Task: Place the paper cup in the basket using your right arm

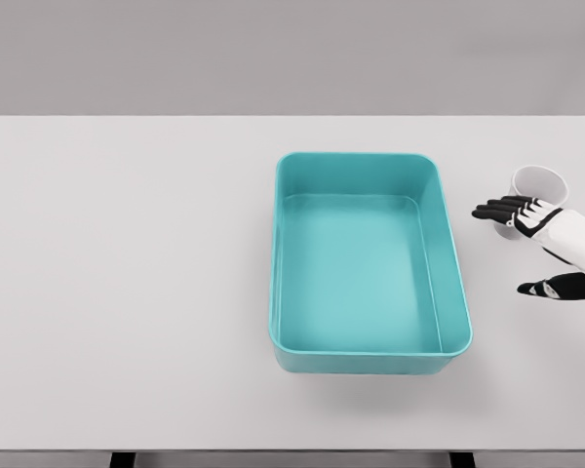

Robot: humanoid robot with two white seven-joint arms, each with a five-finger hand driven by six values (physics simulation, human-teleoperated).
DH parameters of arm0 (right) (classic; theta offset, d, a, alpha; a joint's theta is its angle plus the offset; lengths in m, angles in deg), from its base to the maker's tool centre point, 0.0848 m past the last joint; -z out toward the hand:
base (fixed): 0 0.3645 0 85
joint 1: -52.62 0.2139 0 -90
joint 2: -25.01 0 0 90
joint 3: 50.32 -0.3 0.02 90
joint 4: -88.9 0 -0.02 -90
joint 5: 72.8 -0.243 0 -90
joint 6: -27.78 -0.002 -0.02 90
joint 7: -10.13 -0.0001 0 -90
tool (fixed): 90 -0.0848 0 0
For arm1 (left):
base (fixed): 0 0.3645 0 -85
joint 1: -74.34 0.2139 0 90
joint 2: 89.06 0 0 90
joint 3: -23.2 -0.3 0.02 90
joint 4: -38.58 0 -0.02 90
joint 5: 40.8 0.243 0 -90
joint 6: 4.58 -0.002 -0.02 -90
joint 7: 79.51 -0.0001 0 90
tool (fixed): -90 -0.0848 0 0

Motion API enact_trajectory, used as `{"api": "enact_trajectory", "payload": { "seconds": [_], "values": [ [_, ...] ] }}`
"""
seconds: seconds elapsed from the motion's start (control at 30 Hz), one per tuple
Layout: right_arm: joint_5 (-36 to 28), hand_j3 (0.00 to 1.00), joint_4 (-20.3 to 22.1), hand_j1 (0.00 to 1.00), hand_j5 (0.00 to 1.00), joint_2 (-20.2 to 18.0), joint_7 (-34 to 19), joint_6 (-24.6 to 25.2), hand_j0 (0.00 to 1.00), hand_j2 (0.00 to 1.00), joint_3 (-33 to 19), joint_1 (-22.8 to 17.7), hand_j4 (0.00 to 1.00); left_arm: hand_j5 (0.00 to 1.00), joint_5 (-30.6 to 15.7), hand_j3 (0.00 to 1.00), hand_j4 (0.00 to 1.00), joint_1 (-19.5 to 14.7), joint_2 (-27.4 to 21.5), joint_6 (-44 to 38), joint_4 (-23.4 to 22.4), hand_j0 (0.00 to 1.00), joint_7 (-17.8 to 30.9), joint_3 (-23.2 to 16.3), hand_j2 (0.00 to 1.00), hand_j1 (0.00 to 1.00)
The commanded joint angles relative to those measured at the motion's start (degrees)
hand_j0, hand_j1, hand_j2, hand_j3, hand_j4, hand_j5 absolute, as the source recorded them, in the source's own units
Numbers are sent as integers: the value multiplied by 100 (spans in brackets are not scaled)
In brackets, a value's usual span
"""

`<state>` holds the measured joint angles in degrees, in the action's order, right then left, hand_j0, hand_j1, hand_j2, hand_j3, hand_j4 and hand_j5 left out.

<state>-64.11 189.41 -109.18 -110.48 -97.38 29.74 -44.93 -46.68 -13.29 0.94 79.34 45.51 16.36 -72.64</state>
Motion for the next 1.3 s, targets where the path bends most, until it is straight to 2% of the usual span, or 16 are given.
{"api": "enact_trajectory", "payload": {
  "seconds": [0.0, 0.13, 0.2, 0.23, 0.3, 0.37, 0.4, 0.5, 0.67, 0.73, 0.87, 1.03, 1.13, 1.27],
  "values": [
    [-43, 100, 3, 100, 100, -19, -6, 16, 100, 100, -8, 0, 100, 100, 0, 100, 100, 0, 0, 2, 2, 100, 2, -5, 100, 100],
    [9, 100, -6, 100, 100, 438, 3, 16, 100, 100, -104, 97, 100, 100, 0, 100, 100, 0, 0, -7, 2, 100, 2, 4, 100, 100],
    [-87, 100, -15, 100, 100, 455, -15, 16, 100, 100, -482, 97, 100, 100, 0, 100, 100, 0, 0, -7, 2, 100, -7, 4, 100, 100],
    [-331, 100, -32, 100, 100, 447, -24, 16, 100, 100, -535, 105, 100, 100, 0, 100, 100, 0, 0, 2, 2, 100, 2, 4, 100, 100],
    [-1606, 100, -76, 100, 100, 403, -322, 16, 100, 100, -517, 97, 100, 100, 0, 100, 100, 0, 0, 2, 2, 100, 2, 4, 100, 100],
    [-2670, 100, -295, 100, 100, 350, -439, 16, 100, 100, -526, 114, 100, 100, 0, 100, 100, 0, 0, 2, 2, 100, -7, -5, 100, 100],
    [-2768, 100, -375, 100, 100, 359, -439, 70, 100, 100, -517, 220, 100, 100, 0, 100, 100, 0, 0, 2, -7, 100, -7, -5, 100, 100],
    [-2812, 100, -586, 100, 100, 394, -439, 685, 100, 100, -509, 404, 100, 100, 0, 100, 100, 0, 0, 2, 2, 100, -7, 4, 100, 100],
    [-3120, 100, -1657, 100, 100, 516, -439, 1071, 100, 100, -149, 826, 100, 100, 0, 100, 100, 0, 0, 2, -7, 100, -7, -5, 100, 100],
    [-3120, 100, -2273, 100, 100, 798, -439, 1090, 100, 100, 80, 1134, 100, 100, 0, 100, 100, 0, 0, 2, -7, 100, 2, -5, 100, 100],
    [-3120, 100, -3169, 100, 100, 948, -439, 1072, 100, 100, 335, 1564, 100, 100, 0, 100, 100, 0, 0, -7, 2, 100, 2, 4, 100, 100],
    [-3128, 100, -3433, 100, 100, 912, -439, 1099, 100, 100, 344, 1591, 100, 100, 0, 100, 100, 0, 0, 2, 2, 100, 2, -5, 100, 100],
    [-3128, 100, -3811, 100, 100, 912, -439, 1055, 100, 100, 335, 1740, 100, 100, 0, 100, 100, 0, 0, -7, 2, 100, 2, -5, 100, 100],
    [-3128, 100, -3961, 100, 100, 930, -439, 1063, 100, 100, 326, 1837, 100, 100, 0, 100, 100, 0, 0, 2, 2, 100, 2, -5, 100, 100]
  ]
}}
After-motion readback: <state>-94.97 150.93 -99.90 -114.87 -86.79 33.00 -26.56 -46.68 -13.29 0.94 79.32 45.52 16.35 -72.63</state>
